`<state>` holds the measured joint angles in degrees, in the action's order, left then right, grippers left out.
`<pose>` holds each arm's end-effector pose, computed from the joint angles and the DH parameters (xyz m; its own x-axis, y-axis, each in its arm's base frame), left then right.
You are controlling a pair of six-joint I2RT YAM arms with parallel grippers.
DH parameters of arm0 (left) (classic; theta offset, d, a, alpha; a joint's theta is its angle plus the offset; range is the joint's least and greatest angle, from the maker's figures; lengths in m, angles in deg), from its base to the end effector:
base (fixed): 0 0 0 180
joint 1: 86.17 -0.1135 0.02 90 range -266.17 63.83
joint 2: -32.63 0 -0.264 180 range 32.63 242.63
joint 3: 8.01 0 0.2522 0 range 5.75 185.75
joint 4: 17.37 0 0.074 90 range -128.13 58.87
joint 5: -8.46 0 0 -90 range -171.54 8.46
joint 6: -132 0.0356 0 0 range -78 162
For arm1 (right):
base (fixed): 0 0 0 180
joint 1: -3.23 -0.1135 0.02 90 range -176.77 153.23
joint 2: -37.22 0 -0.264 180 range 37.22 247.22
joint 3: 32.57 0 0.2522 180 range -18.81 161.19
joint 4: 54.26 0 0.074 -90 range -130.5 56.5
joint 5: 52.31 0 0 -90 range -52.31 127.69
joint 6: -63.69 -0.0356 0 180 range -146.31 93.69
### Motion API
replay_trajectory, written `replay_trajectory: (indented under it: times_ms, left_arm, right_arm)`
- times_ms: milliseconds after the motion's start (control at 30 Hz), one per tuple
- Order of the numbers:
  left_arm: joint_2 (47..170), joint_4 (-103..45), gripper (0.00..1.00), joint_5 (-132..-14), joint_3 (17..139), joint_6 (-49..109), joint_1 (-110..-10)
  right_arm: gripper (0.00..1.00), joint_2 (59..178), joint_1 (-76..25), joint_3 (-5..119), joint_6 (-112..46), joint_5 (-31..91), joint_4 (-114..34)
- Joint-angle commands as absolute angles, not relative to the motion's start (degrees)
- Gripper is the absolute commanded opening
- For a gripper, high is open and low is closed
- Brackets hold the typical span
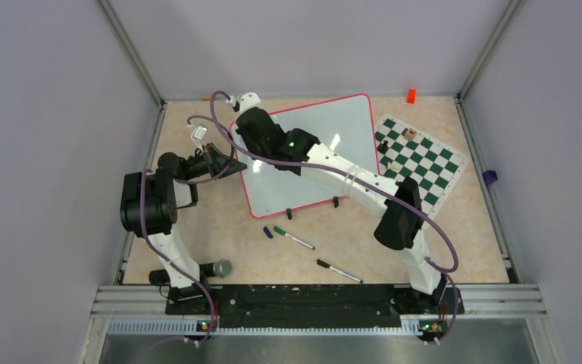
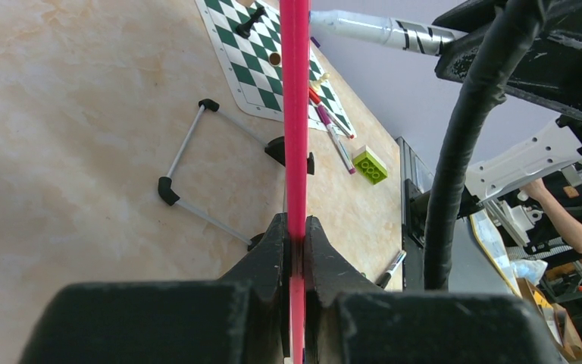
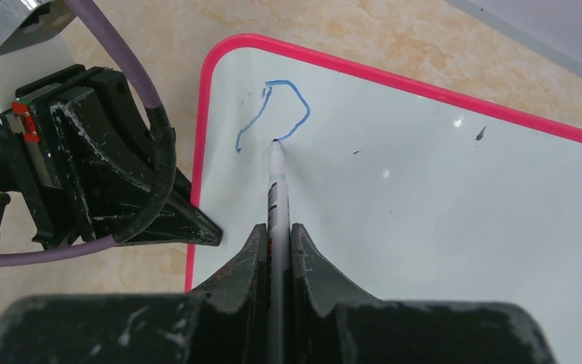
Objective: Write a sentence on the whiteboard
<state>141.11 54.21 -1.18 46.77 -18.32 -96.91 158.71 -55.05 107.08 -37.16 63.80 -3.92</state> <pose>0.3299 0.0268 0.1852 -0.6244 -0.2665 -0.7342 0.7031 0.2178 -0.6770 0.2695 0.4062 0.3608 -0.3819 -0.2964 -0.8754 -0.5051 0.8601 -0.0709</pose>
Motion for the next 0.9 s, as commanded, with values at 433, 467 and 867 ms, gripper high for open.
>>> replay_trajectory:
  times_ms: [433,467,867]
  left_arm:
    - [138.58,61.68,0.00,-0.65,46.71,-17.66,-96.63]
    - [138.65,61.68,0.00,-0.60,46.71,-17.65,-96.63]
    - [138.49,61.68,0.00,-0.62,46.67,-17.53,-96.61]
  right_arm:
    - [0.00,158.84,-54.62,111.00,-36.27,57.44,-3.41]
    - [0.00,158.82,-54.67,111.16,-36.30,57.33,-3.74]
    - [0.00,146.61,-54.29,97.03,-37.12,56.28,-14.79]
